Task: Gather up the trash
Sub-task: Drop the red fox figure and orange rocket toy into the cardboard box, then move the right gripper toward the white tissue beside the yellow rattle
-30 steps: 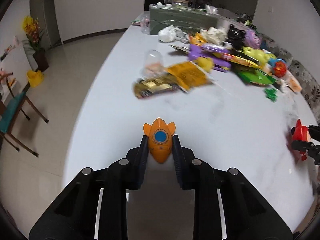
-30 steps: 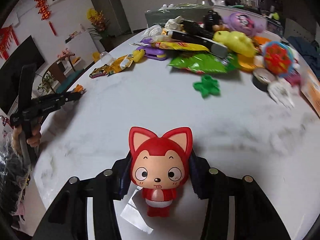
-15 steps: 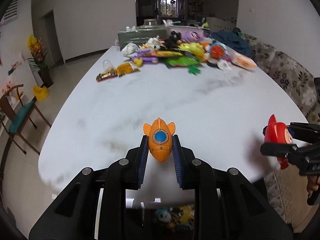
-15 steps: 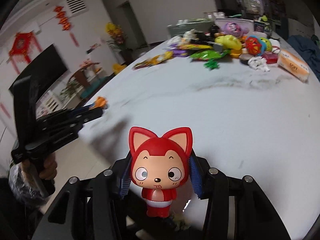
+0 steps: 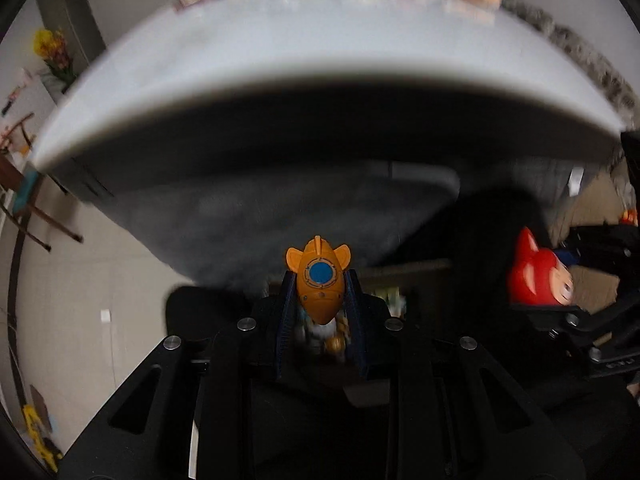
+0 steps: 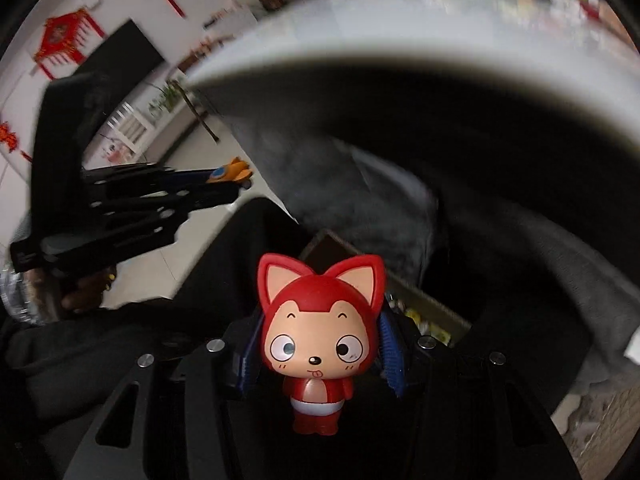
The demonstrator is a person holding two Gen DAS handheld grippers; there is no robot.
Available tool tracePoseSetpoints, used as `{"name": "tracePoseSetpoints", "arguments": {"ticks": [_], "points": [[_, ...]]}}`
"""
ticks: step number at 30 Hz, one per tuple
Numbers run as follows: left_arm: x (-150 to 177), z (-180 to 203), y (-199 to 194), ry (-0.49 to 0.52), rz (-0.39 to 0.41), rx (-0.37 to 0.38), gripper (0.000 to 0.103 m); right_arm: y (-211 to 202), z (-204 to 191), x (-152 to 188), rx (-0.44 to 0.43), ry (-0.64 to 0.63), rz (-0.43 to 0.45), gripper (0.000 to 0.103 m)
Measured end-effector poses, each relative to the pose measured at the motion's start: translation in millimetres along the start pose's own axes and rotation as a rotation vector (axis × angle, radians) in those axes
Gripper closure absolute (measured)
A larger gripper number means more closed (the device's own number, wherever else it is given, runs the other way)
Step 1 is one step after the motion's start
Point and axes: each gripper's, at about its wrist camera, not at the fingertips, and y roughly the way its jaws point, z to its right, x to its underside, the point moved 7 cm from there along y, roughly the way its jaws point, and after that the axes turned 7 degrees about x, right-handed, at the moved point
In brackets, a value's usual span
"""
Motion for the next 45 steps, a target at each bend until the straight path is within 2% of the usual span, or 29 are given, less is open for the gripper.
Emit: {"name": "tracePoseSetpoints", "arguments": {"ticks": [1, 2, 3, 4, 7, 11, 14, 16, 18, 21, 24, 26, 28, 30, 34, 35, 37, 39, 42, 45], "points": [[5.0, -0.1, 11.1, -0.001, -0.036, -0.009, 0.063, 13.4, 2.4, 3.3, 0.008, 0.0, -0.032, 0.047], [11.6, -0.6, 23.6, -0.01, -0.083, -0.016, 0.041, 21.6, 4.7, 5.0, 0.013, 0.005, -0.051, 0.042], [18.2, 0.6, 32.4, -0.013, -0.12, -0.003, 0.034, 27.8, 6.1, 6.4, 0.019, 0.009, -0.063, 0.042], [22.9, -0.5, 39.9, -0.025, -0.15, -0.001, 0.032, 31.4, 7.4, 7.0, 0.02, 0.009, -0.068, 0.042], [23.8, -2.9, 41.9, -0.034, -0.165, 0.006, 0.032, 22.5, 6.5, 4.3, 0.016, 0.011, -0.042, 0.042], [14.5, -4.5, 26.2, -0.018, -0.12, 0.003, 0.032, -19.4, -1.9, -11.4, -0.018, -0.004, 0.055, 0.042], [3.4, -0.3, 2.6, 0.007, -0.06, 0.027, 0.032, -65.4, -4.7, -40.9, -0.041, -0.035, 0.163, 0.04], [-9.2, 2.8, -18.2, 0.036, -0.001, 0.044, 0.032, -99.3, 4.6, -74.8, -0.033, -0.039, 0.253, 0.037], [-23.2, 5.3, -35.2, 0.06, 0.053, 0.049, 0.031, -120.3, 25.3, -109.0, 0.009, -0.023, 0.315, 0.035], [-49.8, 6.1, -62.1, 0.076, 0.15, 0.074, 0.023, -131.5, 80.3, -167.9, 0.176, 0.01, 0.372, 0.03], [-73.4, 6.9, -81.4, 0.068, 0.215, 0.092, 0.022, -120.3, 155.4, -230.7, 0.376, 0.091, 0.378, 0.028], [-85.7, 5.5, -88.2, 0.053, 0.243, 0.097, 0.022, -108.5, 205.1, -266.3, 0.456, 0.169, 0.356, 0.028], [-96.7, 5.5, -89.9, 0.035, 0.255, 0.112, 0.022, -91.4, 247.1, -301.0, 0.475, 0.234, 0.332, 0.028], [-106.5, 3.1, -87.0, 0.014, 0.254, 0.116, 0.022, -76.6, 271.6, -323.1, 0.501, 0.257, 0.31, 0.028], [-113.1, -0.3, -73.6, -0.004, 0.228, 0.115, 0.022, -48.1, 299.5, -363.2, 0.433, 0.327, 0.282, 0.027], [-112.5, 1.2, -67.8, -0.006, 0.219, 0.116, 0.022, -42.6, 303.5, -368.8, 0.433, 0.357, 0.275, 0.024], [-113.7, -0.7, -61.0, -0.016, 0.201, 0.118, 0.022, -37.9, 308.7, -373.6, 0.47, 0.421, 0.265, 0.022], [-116.6, 0.1, -54.6, -0.021, 0.185, 0.132, 0.022, -38.9, 316.3, -371.7, 0.451, 0.486, 0.283, 0.024], [-119.7, 5.7, -53.4, -0.002, 0.192, 0.136, 0.022, -40.2, 317.1, -368.5, 0.439, 0.495, 0.3, 0.035], [-120.6, 9.2, -51.4, 0.006, 0.19, 0.148, 0.022, -47.3, 320.9, -357.3, 0.398, 0.52, 0.319, 0.05]]}}
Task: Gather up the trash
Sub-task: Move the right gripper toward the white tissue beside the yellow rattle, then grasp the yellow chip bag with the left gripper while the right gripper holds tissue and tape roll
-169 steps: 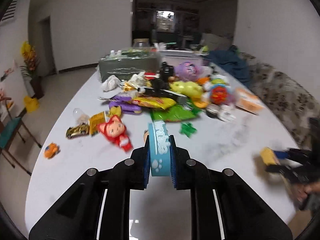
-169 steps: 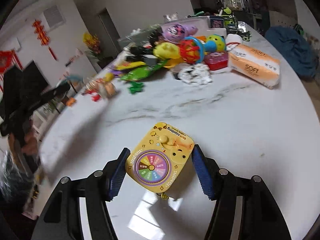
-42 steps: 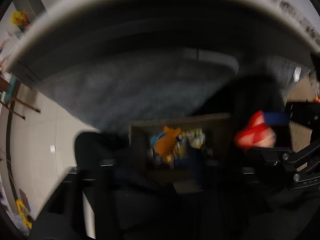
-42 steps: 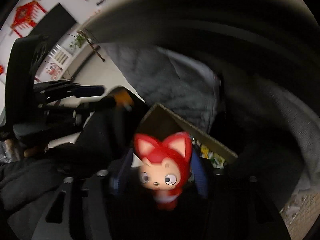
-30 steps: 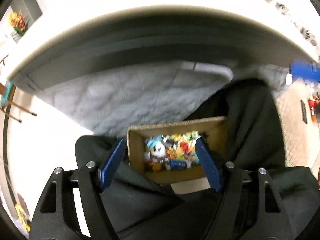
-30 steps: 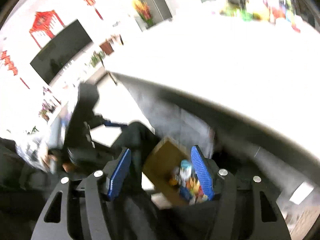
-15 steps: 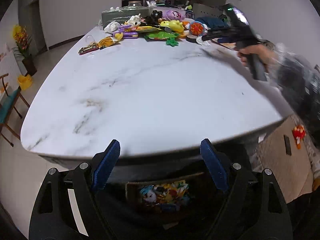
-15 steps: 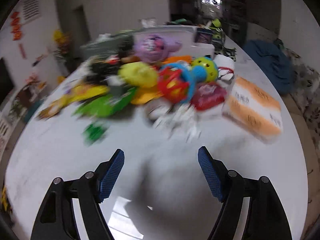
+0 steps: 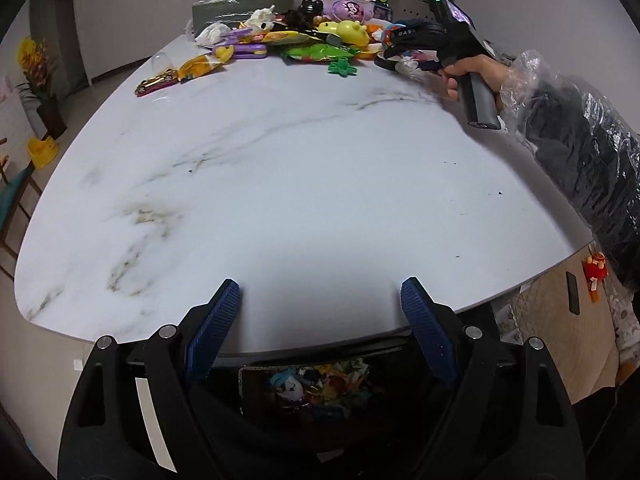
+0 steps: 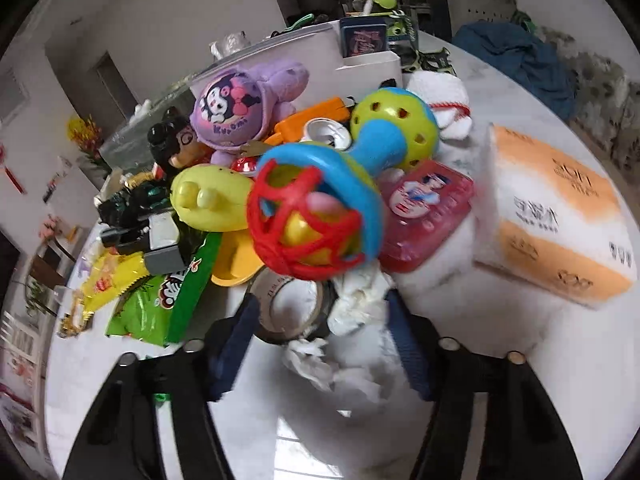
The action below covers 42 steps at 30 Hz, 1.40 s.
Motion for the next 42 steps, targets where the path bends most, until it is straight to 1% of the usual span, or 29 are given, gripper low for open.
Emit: {"name": "tracePoseSetpoints", "arguments": {"ticks": [2, 4, 6, 7, 9, 10, 11, 13, 14, 16, 18, 19, 22, 23, 24, 25, 26, 27, 30, 31, 33, 35, 36, 37, 38, 39, 40, 41, 42], "points": [[-2.0, 1.4, 0.8, -0.003, 0.002, 0.014, 0.022, -0.6, 6.5, -0.7, -0.042, 0.009, -0.005, 0.052], [-3.9, 1.9, 0.4, -0.01, 0.005, 0.025, 0.022, 0.0, 10.4, -3.9, -0.057, 0.03, -0.022, 0.052], [-7.8, 2.8, -1.3, -0.018, 0.013, 0.033, 0.022, 3.4, 3.0, -8.5, 0.002, -0.025, -0.049, 0.051], [-10.6, 3.5, -3.8, -0.018, 0.022, 0.037, 0.022, 6.2, -4.1, -10.0, 0.057, -0.084, -0.055, 0.047], [-17.7, 2.9, -7.5, -0.008, 0.041, 0.023, 0.022, 11.0, -14.5, -10.8, 0.128, -0.154, -0.049, 0.044], [-22.2, 2.0, -8.7, -0.001, 0.048, 0.013, 0.022, 12.5, -17.2, -10.3, 0.155, -0.177, -0.041, 0.047], [-30.7, 0.1, -10.6, 0.015, 0.063, -0.011, 0.022, 13.9, -21.3, -9.0, 0.199, -0.215, -0.023, 0.059], [-49.4, -4.5, -12.5, 0.031, 0.107, -0.056, 0.022, 9.8, -28.1, -3.7, 0.169, -0.233, -0.004, 0.076], [-64.8, -8.6, -10.8, 0.036, 0.131, -0.079, 0.022, 3.8, -31.3, 3.7, 0.156, -0.262, -0.002, 0.079], [-93.2, -13.6, -2.0, 0.044, 0.153, -0.068, 0.022, -11.6, -32.6, 20.7, 0.087, -0.277, -0.003, 0.081], [-127.9, -19.0, 14.9, 0.036, 0.183, -0.065, 0.022, -37.6, -27.7, 43.3, 0.003, -0.277, 0.017, 0.081], [-149.1, -18.5, 30.2, 0.054, 0.188, -0.049, 0.022, -50.7, -24.5, 53.7, -0.027, -0.28, 0.029, 0.081], [-196.3, -20.2, 72.0, 0.087, 0.194, -0.09, 0.022, -100.4, -1.4, 94.7, -0.135, -0.234, 0.035, 0.08], [-214.3, -24.1, 87.3, 0.101, 0.188, -0.134, 0.022, -114.1, 6.7, 107.6, -0.15, -0.224, 0.034, 0.08], [-229.7, -28.0, 96.2, 0.102, 0.203, -0.173, 0.022, -123.9, 15.0, 116.8, -0.153, -0.219, 0.037, 0.08], [-244.8, -28.3, 104.0, 0.125, 0.218, -0.173, 0.022, -136.0, 23.4, 129.5, -0.153, -0.221, 0.039, 0.08], [-253.3, -26.3, 110.7, 0.159, 0.204, -0.164, 0.022, -143.2, 29.1, 136.6, -0.153, -0.22, 0.04, 0.08], [-260.8, -26.9, 116.6, 0.19, 0.188, -0.179, 0.022, -151.9, 37.4, 145.2, -0.152, -0.211, 0.042, 0.08], [-277.7, -36.3, 137.1, 0.293, 0.159, -0.293, 0.022, -163.3, 57.5, 154.4, -0.178, -0.159, 0.04, 0.08], [-281.3, -40.9, 146.7, 0.326, 0.133, -0.318, 0.022, -166.6, 63.1, 156.6, -0.187, -0.138, 0.045, 0.08], [-284.6, -47.1, 158.6, 0.367, 0.105, -0.328, 0.022, -169.8, 69.4, 155.3, -0.199, -0.116, 0.061, 0.08], [-293.2, -51.2, 169.2, 0.411, 0.1, -0.342, 0.022, -171.4, 72.1, 151.9, -0.201, -0.106, 0.088, 0.08], [-296.8, -52.3, 173.1, 0.434, 0.102, -0.355, 0.025, -170.1, 71.9, 150.7, -0.204, -0.106, 0.09, 0.08], [-301.3, -53.3, 175.8, 0.45, 0.109, -0.37, 0.042, -168.2, 72.0, 149.1, -0.211, -0.093, 0.095, 0.08], [-304.8, -51.9, 180.3, 0.457, 0.086, -0.329, 0.065, -166.6, 72.3, 148.8, -0.219, -0.087, 0.093, 0.08], [-308.1, -50.3, 182.5, 0.459, 0.08, -0.333, 0.068, -164.9, 71.4, 149.1, -0.221, -0.086, 0.09, 0.08], [-310.5, -49.0, 181.3, 0.467, 0.084, -0.343, 0.075, -163.7, 70.3, 149.3, -0.218, -0.084, 0.093, 0.08], [-311.1, -46.7, 177.2, 0.48, 0.09, -0.344, 0.078, -163.2, 68.7, 150.2, -0.221, -0.08, 0.092, 0.08], [-310.0, -45.2, 172.1, 0.479, 0.097, -0.339, 0.079, -164.9, 67.4, 152.5, -0.229, -0.079, 0.089, 0.08]]}}
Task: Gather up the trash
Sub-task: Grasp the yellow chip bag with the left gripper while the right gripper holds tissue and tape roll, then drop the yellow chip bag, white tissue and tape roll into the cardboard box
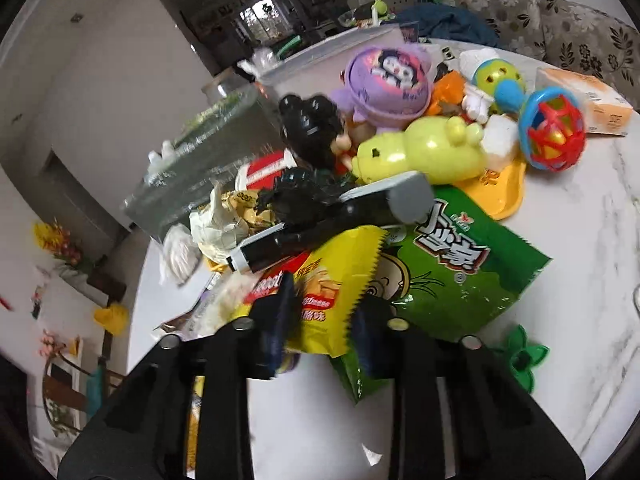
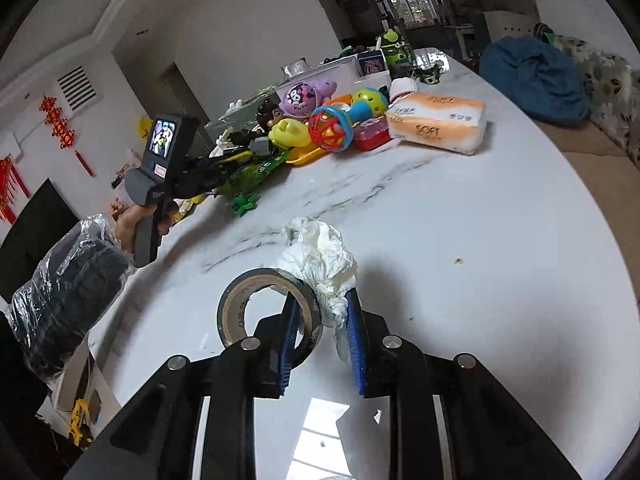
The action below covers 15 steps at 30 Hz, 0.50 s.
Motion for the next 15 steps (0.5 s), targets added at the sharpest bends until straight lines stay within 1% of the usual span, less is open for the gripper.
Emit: {"name": "tracePoseSetpoints", "arguments": {"ticks": [1, 3, 4, 6, 8, 10, 11, 13, 15], "points": [[1.1, -0.3, -11.4, -0.017, 0.016, 0.02, 0.081, -1.0, -2.4, 0.9, -0.003, -0.001, 0.002, 0.08], [3.8, 2.2, -53.1, -0.064, 0.087, 0.094, 0.085, -5.2, -11.0, 2.4, -0.004, -0.016, 0.012, 0.08], [9.2, 4.4, -85.3, -0.098, 0.134, 0.146, 0.087, -9.0, -17.5, 3.5, -0.012, -0.026, 0.017, 0.08], [22.0, 9.2, -130.5, -0.15, 0.195, 0.211, 0.088, -12.9, -28.1, 3.5, -0.024, -0.04, 0.023, 0.08], [42.7, 14.5, -182.3, -0.19, 0.251, 0.25, 0.088, -20.9, -43.6, 5.2, -0.042, -0.058, 0.035, 0.08], [69.4, 22.1, -229.3, -0.238, 0.287, 0.285, 0.088, -26.5, -58.0, 8.1, -0.065, -0.074, 0.039, 0.08], [81.4, 27.1, -245.8, -0.251, 0.296, 0.294, 0.088, -31.2, -69.1, 11.5, -0.081, -0.086, 0.042, 0.08], [107.3, 36.6, -275.4, -0.278, 0.304, 0.314, 0.088, -39.5, -92.7, 22.9, -0.125, -0.11, 0.028, 0.08], [143.2, 51.8, -304.3, -0.291, 0.297, 0.333, 0.088, -45.4, -111.9, 36.1, -0.161, -0.138, 0.007, 0.08]]}}
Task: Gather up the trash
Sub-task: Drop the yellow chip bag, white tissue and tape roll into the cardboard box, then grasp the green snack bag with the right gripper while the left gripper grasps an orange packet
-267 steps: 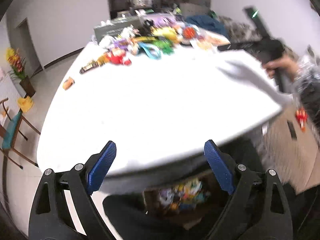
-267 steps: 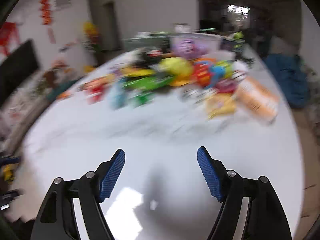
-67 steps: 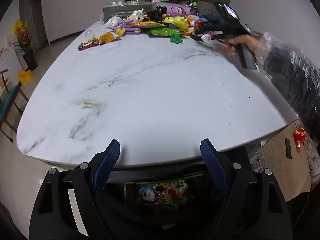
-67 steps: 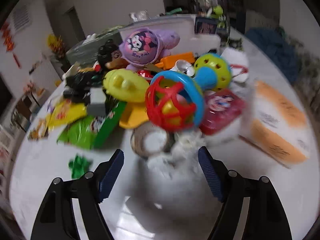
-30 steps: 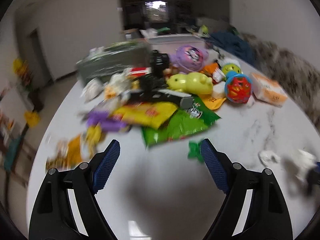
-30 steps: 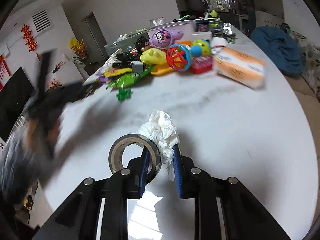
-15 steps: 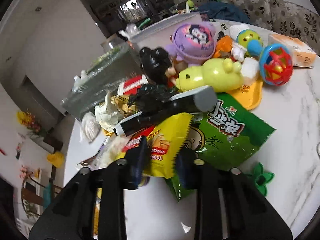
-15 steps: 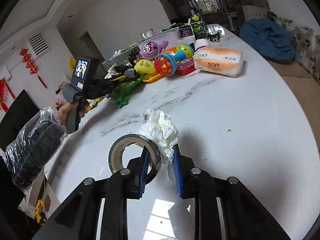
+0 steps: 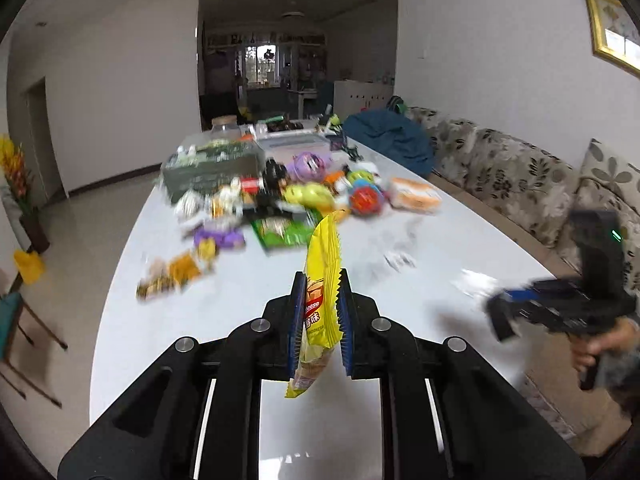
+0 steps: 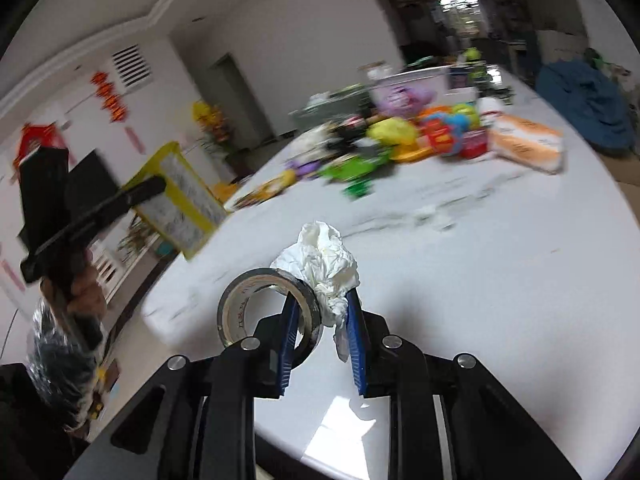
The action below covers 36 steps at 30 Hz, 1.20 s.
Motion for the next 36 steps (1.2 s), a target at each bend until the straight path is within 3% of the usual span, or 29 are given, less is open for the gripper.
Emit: {"name": "tracePoseSetpoints", "arguments": {"ticks": [5, 10, 16, 19, 20, 21, 22, 23, 24, 27, 28, 31, 34, 36], "points": [[72.0, 27.2, -51.1, -0.013, -0.049, 0.046, 0.088, -8.7, -56.5, 49.1, -0.081, -0.09, -0.086, 0.08], [143.7, 42.0, -60.1, -0.067, -0.146, 0.089, 0.088, -7.3, -89.2, 106.6, -0.134, -0.155, -0.2, 0.08], [229.2, 45.5, -16.4, -0.07, -0.321, 0.064, 0.088, 37.0, -88.6, 177.9, -0.104, -0.188, -0.379, 0.08], [280.6, 33.4, 27.8, -0.099, -0.461, 0.035, 0.088, 80.1, -74.8, 217.0, -0.067, -0.202, -0.497, 0.079], [292.7, 30.0, 40.8, -0.108, -0.502, 0.033, 0.088, 91.2, -71.2, 227.2, -0.062, -0.202, -0.538, 0.074], [306.8, 26.8, 53.6, -0.114, -0.548, 0.028, 0.085, 106.3, -65.8, 241.9, -0.048, -0.201, -0.592, 0.07], [321.2, 22.5, 66.0, -0.126, -0.598, 0.01, 0.076, 119.9, -61.2, 255.9, -0.033, -0.206, -0.642, 0.056], [337.5, 16.9, 79.9, -0.143, -0.655, -0.023, 0.064, 129.1, -57.8, 265.2, -0.027, -0.211, -0.674, 0.053], [348.3, 14.4, 89.0, -0.149, -0.692, -0.037, 0.06, 137.0, -53.9, 273.9, -0.01, -0.222, -0.694, 0.053], [366.9, 13.0, 100.2, -0.144, -0.767, -0.069, 0.06, 141.6, -48.8, 281.7, 0.007, -0.23, -0.706, 0.053], [364.7, 13.5, 98.7, -0.126, -0.763, -0.083, 0.058, 137.0, -48.7, 277.4, 0.0, -0.226, -0.688, 0.053], [353.0, 12.1, 88.5, -0.086, -0.721, -0.118, 0.042, 115.9, -50.1, 254.6, -0.003, -0.229, -0.609, 0.053], [330.8, 12.3, 75.5, -0.039, -0.676, -0.163, 0.042, 83.8, -53.3, 220.1, 0.007, -0.249, -0.507, 0.053], [312.8, 16.5, 66.1, -0.009, -0.65, -0.197, 0.042, 56.9, -66.2, 192.9, -0.039, -0.245, -0.444, 0.052]]}}
